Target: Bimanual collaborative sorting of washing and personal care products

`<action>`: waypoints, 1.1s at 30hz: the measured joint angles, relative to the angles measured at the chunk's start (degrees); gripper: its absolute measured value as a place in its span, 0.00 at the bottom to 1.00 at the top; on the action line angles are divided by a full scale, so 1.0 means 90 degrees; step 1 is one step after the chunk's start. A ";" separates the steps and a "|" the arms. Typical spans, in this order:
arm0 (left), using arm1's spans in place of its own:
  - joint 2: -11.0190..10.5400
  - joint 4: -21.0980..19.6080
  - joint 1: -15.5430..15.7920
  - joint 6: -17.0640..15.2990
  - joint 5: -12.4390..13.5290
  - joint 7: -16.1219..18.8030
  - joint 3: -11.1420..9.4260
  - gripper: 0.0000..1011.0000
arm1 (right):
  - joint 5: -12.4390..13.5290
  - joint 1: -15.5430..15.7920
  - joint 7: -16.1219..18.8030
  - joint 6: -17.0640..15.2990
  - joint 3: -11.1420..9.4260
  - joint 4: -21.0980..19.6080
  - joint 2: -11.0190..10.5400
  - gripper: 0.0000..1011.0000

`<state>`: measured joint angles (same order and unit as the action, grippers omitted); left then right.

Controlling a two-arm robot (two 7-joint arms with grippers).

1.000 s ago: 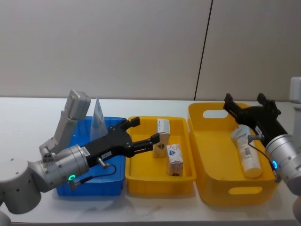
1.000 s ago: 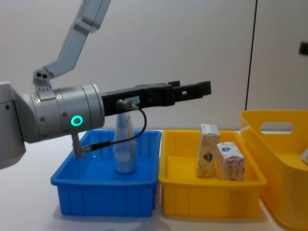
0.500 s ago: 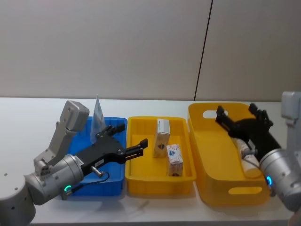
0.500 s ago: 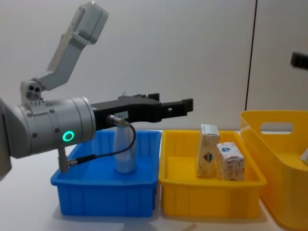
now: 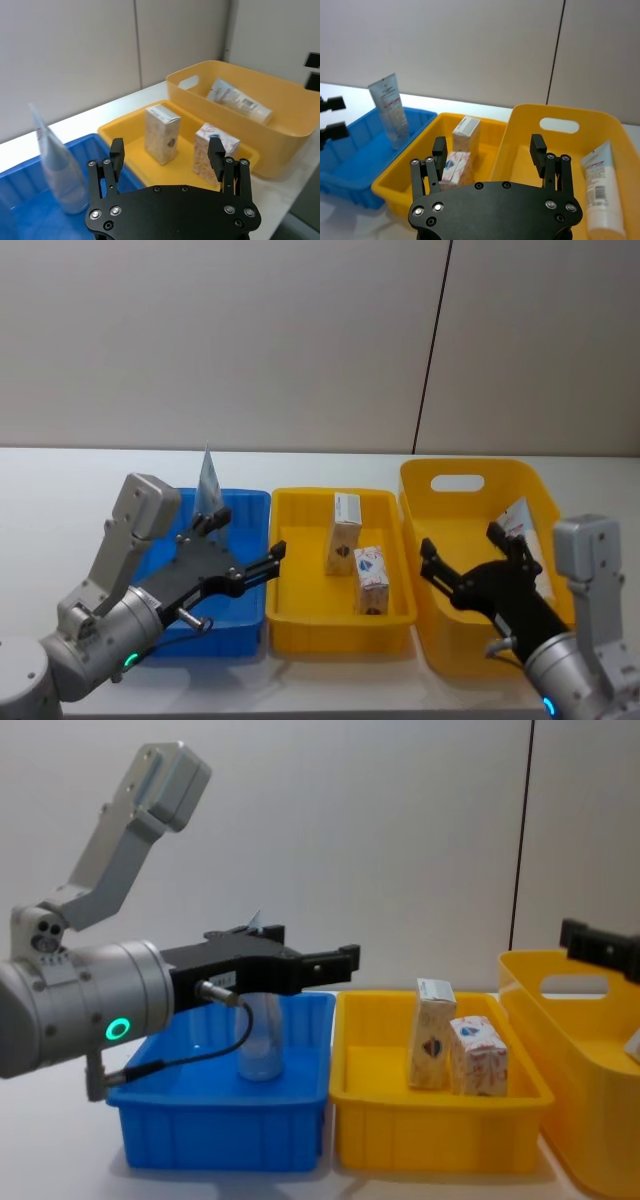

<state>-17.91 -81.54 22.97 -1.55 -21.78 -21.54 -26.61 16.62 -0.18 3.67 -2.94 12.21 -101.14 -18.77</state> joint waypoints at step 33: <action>-0.0441 -0.1288 -0.1039 0.0086 0.1141 0.2306 0.0069 0.99 | -0.0009 -0.0006 0.0043 -0.0144 0.0155 -0.0018 0.0050 0.99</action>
<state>-21.89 -93.13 13.62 -0.77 -11.52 -0.79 -25.99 16.54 -0.24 4.06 -4.24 13.61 -101.30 -18.33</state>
